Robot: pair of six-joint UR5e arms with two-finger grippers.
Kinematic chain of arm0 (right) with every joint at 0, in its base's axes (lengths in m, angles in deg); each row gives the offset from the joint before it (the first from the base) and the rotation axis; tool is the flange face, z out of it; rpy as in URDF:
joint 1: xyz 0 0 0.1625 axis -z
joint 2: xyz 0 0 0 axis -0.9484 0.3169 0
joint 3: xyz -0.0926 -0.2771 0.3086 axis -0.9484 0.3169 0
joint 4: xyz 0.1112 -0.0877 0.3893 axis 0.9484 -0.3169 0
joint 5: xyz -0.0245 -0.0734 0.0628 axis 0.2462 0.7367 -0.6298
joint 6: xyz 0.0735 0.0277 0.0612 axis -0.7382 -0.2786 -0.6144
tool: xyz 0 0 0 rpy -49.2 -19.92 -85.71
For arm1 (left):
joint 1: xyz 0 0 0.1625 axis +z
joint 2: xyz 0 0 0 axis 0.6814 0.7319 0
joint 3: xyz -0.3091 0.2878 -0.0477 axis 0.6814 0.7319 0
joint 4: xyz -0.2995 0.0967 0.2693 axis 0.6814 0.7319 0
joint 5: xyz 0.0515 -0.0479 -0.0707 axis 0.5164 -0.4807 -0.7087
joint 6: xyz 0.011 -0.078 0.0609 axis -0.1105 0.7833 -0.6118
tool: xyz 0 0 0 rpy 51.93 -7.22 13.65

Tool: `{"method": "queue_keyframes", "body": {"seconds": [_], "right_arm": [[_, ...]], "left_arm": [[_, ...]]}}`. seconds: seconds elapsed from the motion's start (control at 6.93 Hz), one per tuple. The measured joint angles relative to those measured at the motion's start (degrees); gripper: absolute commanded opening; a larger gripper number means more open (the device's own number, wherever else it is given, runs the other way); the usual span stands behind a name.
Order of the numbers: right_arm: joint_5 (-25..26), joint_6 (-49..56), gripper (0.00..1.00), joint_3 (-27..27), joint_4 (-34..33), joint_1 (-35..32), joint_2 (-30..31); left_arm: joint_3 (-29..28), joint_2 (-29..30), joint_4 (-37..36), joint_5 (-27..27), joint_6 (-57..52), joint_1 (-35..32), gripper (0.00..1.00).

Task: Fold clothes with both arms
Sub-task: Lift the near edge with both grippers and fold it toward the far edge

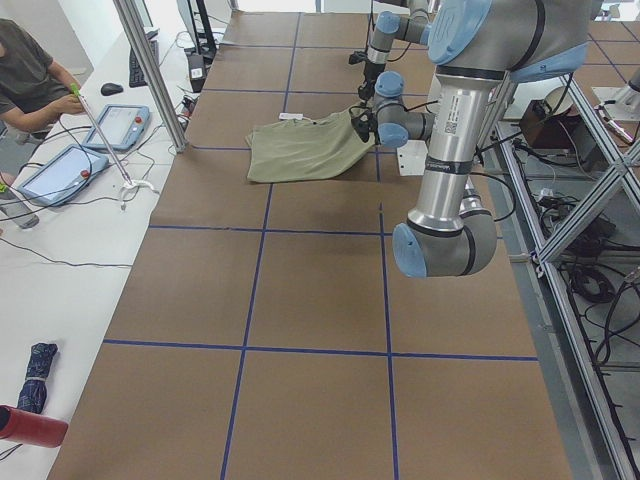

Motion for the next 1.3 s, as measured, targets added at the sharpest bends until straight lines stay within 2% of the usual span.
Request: {"method": "queue_keyframes", "body": {"seconds": [0.14,0.43,0.87,1.15,1.3], "right_arm": [[-0.76,0.85,0.0,1.6,-0.04,-3.93,-2.65],[-4.49,4.8,0.0,10.05,0.21,-12.39,-9.96],[-9.66,10.31,0.0,27.02,2.77,-20.79,-20.57],[-11.96,12.93,0.0,39.46,9.51,-23.8,-26.6],[-12.55,14.37,0.42,44.6,11.86,-24.55,-29.08]], "left_arm": [[0.17,0.42,0.07,-0.11,-0.32,-4.03,0.0],[-3.2,3.5,0.24,-0.2,-4.3,-12.1,0.0],[-17.23,10.11,3.2,0.13,-10.52,-19.73,0.0],[-26.64,13.01,8.2,1.62,-13.51,-22.15,0.0],[-31.46,15.34,9.71,3.38,-14.61,-22.56,0.0]]}}
